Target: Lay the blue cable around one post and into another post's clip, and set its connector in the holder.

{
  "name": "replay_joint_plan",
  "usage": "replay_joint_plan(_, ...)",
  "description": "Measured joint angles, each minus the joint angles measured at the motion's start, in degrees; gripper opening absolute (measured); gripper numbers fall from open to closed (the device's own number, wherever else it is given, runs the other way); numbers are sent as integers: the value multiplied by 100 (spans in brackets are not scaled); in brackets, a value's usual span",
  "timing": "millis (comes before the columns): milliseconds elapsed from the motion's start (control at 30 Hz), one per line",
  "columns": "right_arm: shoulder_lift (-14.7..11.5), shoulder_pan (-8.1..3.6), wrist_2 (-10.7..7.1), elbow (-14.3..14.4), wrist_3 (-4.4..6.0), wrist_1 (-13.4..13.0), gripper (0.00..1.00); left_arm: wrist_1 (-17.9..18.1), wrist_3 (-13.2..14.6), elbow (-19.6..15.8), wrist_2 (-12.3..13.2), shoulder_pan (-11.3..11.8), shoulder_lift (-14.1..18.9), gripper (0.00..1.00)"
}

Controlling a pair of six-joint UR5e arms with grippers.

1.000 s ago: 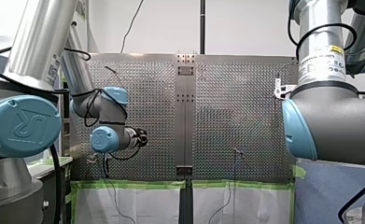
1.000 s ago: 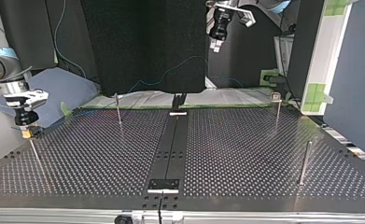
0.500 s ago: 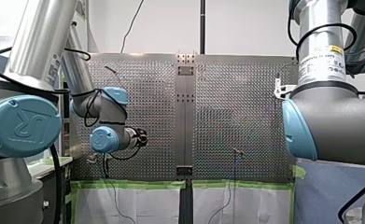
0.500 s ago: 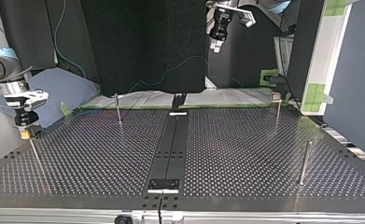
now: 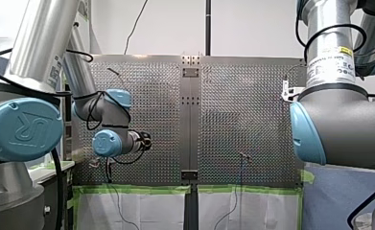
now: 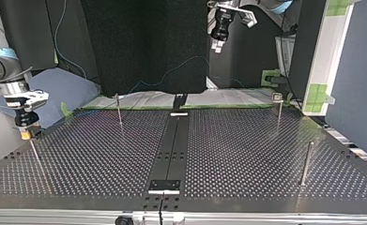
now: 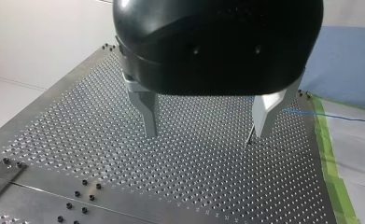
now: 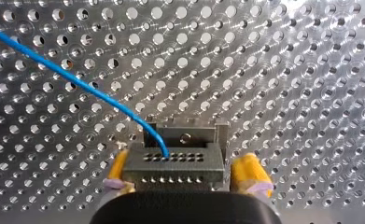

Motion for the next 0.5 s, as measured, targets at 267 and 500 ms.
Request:
replay_joint_plan(267,1,0,0,1,0,0,0,0,-3,0,0,0,1,100)
replay_joint_plan(500,1,0,0,0,0,0,0,0,-6,1,2,1,1,100)
